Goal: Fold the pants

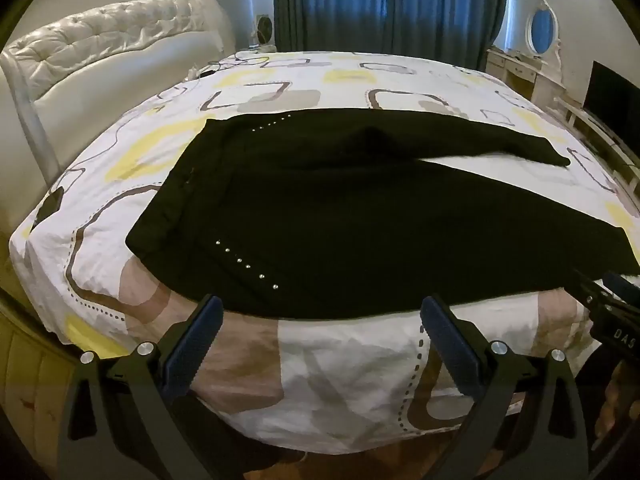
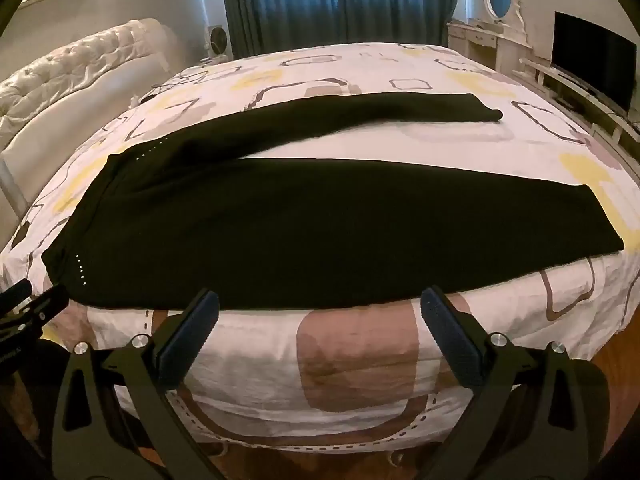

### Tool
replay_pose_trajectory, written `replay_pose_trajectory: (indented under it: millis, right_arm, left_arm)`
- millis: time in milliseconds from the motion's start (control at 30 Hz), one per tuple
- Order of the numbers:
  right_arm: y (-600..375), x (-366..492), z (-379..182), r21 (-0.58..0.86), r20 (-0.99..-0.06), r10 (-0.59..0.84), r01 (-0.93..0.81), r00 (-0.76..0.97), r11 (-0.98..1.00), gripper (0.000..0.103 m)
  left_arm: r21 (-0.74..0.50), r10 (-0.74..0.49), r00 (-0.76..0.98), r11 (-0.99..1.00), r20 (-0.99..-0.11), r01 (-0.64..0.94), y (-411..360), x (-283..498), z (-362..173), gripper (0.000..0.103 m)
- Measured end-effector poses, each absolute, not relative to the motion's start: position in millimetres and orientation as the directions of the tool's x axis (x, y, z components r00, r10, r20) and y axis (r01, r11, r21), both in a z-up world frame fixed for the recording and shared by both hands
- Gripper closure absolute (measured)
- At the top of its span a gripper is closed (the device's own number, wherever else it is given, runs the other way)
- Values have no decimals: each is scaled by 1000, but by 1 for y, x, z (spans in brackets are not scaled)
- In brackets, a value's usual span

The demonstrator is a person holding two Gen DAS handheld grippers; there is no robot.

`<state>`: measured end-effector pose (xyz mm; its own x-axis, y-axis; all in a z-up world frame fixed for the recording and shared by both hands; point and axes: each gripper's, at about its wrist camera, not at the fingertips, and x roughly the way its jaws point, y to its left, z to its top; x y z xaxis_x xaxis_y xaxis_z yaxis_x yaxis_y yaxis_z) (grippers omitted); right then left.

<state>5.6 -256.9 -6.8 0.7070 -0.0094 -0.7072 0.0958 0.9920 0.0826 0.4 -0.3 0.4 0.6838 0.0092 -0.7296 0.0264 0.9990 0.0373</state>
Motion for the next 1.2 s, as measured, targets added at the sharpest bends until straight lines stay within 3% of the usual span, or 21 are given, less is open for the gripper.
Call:
replay_pose_trajectory:
  millis: [1200]
  right_arm:
    - [-264,3,-9,101,-720,5,98,694,990,2]
  left_arm:
    - [-6,-19,675,1000,-737,22,6,-2,-5,4]
